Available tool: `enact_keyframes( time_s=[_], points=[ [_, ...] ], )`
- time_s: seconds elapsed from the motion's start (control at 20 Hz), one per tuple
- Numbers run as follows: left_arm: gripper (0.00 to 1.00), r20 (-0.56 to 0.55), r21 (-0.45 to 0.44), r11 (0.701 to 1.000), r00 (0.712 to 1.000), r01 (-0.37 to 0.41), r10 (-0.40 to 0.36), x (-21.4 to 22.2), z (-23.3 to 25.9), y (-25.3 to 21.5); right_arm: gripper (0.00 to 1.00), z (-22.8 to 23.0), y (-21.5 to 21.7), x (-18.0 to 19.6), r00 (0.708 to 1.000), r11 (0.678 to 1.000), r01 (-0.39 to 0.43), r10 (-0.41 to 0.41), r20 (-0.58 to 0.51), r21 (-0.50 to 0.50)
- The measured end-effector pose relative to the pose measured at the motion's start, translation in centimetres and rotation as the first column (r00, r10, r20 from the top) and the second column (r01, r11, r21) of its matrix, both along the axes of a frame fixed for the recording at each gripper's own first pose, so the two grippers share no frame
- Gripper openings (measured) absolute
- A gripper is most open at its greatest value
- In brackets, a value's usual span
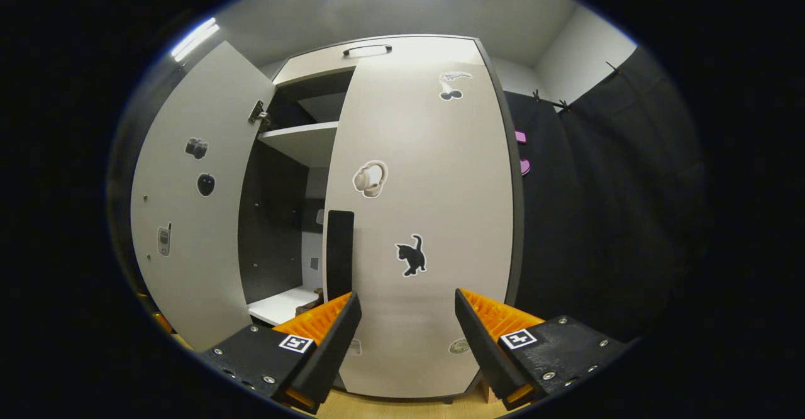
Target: Grab one shoe with the right hand and put it into the shoe cabinet, grab the other shoe with the left hand and put it into the shoe cabinet; then close the right door with the right hand and the left door with the left hand.
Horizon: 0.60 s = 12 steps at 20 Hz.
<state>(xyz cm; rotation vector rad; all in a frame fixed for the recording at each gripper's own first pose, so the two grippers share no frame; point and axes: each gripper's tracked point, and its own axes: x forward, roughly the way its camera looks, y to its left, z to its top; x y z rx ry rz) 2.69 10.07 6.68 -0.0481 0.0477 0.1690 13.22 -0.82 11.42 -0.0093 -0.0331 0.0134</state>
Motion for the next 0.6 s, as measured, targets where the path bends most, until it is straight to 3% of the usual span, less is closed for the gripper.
enact_keyframes(
  time_s=[0.2, 0.25, 0.35, 0.45, 0.6],
  points=[
    [0.99, -0.033, 0.030, 0.994, 0.994, -0.108, 0.109, -2.1, 0.7, 5.2, 0.92, 0.2, -1.7, -2.0, 0.999, 0.999, 0.025, -0.026, 0.035, 0.030],
    [0.94, -0.036, 0.044, 0.989, 0.989, -0.142, 0.143, -2.5, 1.2, 6.9, 0.93, 0.1, -2.1, -2.3, 0.999, 0.999, 0.033, -0.034, 0.036, 0.024],
    [0.99, -0.026, 0.086, 0.974, 0.976, -0.212, 0.215, -2.7, 2.7, 10.6, 0.92, 0.0, -2.7, -2.9, 0.999, 0.999, 0.043, -0.044, 0.032, 0.019],
    [0.96, 0.002, 0.093, 0.958, 0.963, -0.270, 0.271, -2.4, 4.5, 13.3, 0.92, -0.3, -3.1, -3.5, 0.998, 0.998, 0.048, -0.049, 0.029, 0.034],
    [0.98, 0.032, 0.117, 0.951, 0.958, -0.287, 0.285, -0.4, 6.6, 15.5, 0.92, -1.0, -3.5, -4.2, 0.998, 0.997, 0.060, -0.061, 0.018, 0.040]
  ],
)
